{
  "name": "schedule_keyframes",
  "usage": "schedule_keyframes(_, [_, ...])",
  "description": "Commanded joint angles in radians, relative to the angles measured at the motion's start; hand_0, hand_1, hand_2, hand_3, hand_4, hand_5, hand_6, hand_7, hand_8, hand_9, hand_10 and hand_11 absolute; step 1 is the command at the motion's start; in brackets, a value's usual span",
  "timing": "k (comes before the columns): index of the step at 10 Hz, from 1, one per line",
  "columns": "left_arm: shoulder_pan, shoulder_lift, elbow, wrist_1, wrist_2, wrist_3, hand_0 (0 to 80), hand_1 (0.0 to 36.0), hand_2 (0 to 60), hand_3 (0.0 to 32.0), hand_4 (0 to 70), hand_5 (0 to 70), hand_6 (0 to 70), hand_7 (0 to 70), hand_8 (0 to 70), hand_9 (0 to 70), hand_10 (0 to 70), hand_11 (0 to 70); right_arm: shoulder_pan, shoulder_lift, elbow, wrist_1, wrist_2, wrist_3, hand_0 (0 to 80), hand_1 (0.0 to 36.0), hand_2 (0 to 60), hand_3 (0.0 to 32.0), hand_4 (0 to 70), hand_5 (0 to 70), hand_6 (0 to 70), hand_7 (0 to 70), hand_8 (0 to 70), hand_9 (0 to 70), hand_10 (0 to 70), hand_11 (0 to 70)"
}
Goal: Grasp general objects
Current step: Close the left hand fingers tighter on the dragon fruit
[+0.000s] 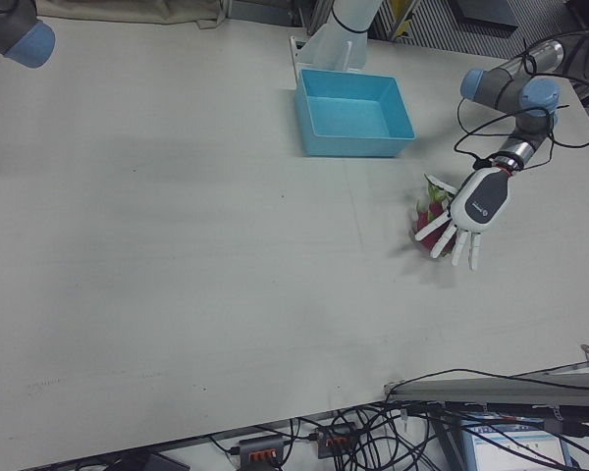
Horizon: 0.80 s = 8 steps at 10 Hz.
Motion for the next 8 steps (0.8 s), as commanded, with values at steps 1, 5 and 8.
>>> schedule_keyframes(1, [0.001,0.002,0.029,-0.064,-0.004,0.005,41.7,0.6,0.0,32.0,0.0,0.0,0.0,2.5,0.0,0.0,0.0,0.0,0.001,0.0,0.0,0.0,0.0,0.0,0.0,0.0,0.0,0.0,0.0,0.0,0.0,0.0,0.0,0.0,0.0,0.0])
schedule_keyframes(5, [0.001,0.002,0.026,-0.064,-0.005,0.038,56.1,26.1,9.5,32.0,0.0,0.0,0.0,2.4,0.0,0.0,1.5,4.9,0.001,0.0,0.002,0.0,0.001,0.0,0.0,0.0,0.0,0.0,0.0,0.0,0.0,0.0,0.0,0.0,0.0,0.0])
schedule_keyframes(8, [0.001,0.024,0.028,-0.102,-0.008,0.086,64.2,34.4,19.6,32.0,0.0,0.0,0.0,3.4,0.0,0.0,4.4,9.8,0.001,0.0,0.002,0.0,0.0,0.0,0.0,0.0,0.0,0.0,0.0,0.0,0.0,0.0,0.0,0.0,0.0,0.0])
